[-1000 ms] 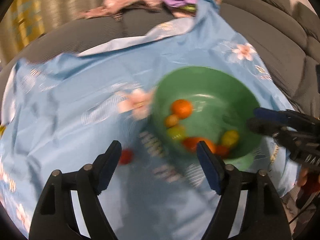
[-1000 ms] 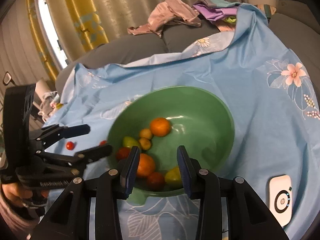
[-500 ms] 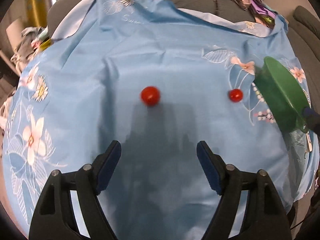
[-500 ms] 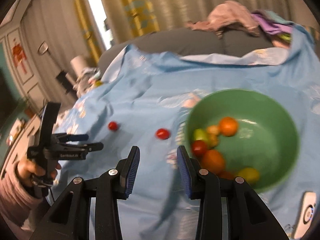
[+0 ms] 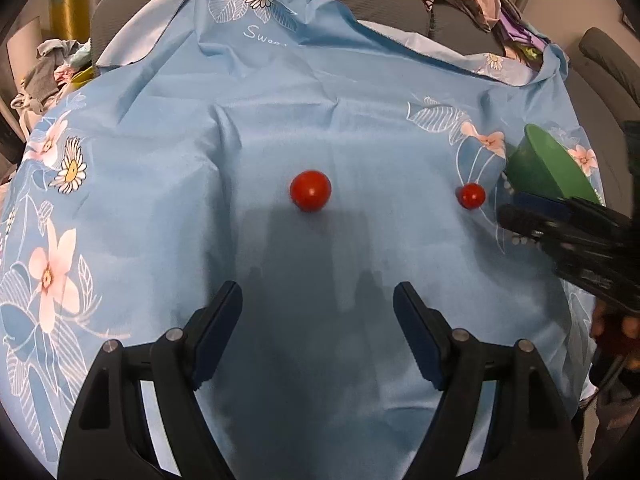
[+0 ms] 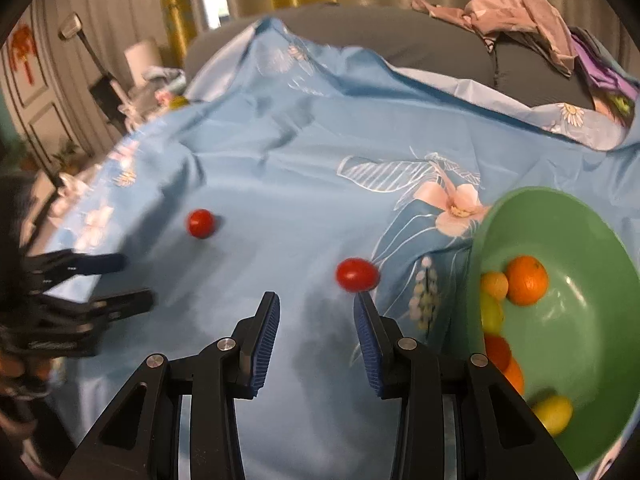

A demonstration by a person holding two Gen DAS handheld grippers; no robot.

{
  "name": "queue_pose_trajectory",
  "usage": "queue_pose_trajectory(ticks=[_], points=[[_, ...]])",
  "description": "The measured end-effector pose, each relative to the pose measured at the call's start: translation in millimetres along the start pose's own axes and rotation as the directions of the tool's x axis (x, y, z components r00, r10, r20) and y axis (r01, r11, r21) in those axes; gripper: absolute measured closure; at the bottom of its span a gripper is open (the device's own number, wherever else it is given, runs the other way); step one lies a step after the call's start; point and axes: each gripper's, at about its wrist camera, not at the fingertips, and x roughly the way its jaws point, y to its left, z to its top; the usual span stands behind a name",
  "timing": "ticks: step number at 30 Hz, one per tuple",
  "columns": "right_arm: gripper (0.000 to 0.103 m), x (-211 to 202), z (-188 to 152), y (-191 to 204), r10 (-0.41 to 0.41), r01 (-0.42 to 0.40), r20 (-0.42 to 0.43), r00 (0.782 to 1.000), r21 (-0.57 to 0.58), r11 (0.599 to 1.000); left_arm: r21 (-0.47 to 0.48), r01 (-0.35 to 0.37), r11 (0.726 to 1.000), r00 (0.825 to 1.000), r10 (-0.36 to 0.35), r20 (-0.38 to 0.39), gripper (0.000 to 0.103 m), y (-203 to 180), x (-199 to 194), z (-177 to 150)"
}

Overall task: Organize fruits
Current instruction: 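Move both tools from the bowl toward the last two cherry tomatoes, then grasp a cherry tomato with the left tool while the right tool grasps another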

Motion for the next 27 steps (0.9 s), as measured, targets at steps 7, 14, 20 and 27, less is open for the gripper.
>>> queue_pose_trajectory(ticks=[7, 14, 20, 27], points=[[0.064, 40.0, 19.7, 8.0, -0.122, 0.112, -0.089, 0.988, -0.107, 0.988, 0.026, 0.025, 0.999, 0.999, -0.026, 0.022, 0.025, 0.1, 6.0, 21.4], [0.064, 53.6, 22.6, 5.7, -0.101, 0.083, -0.149, 0.984, -0.125, 0.989, 0.037, 0.038, 0.999, 0.999, -0.039, 0.008, 0.026, -2.9, 22.8, 39.7], [0.071, 50.2, 17.6, 3.5, -0.057, 0.045, -0.140, 0.988, -0.085, 0.995, 0.031, 0.020, 0.999, 1.000, -0.019, -0.013, 0.037, -1.2, 41.6, 51.7], [0.071, 44.6, 9.6, 0.5, 0.026, -0.028, -0.122, 0.992, -0.018, 0.999, 0.035, 0.003, 0.999, 0.999, -0.001, -0.039, 0.049, -0.1, 54.7, 58.8]])
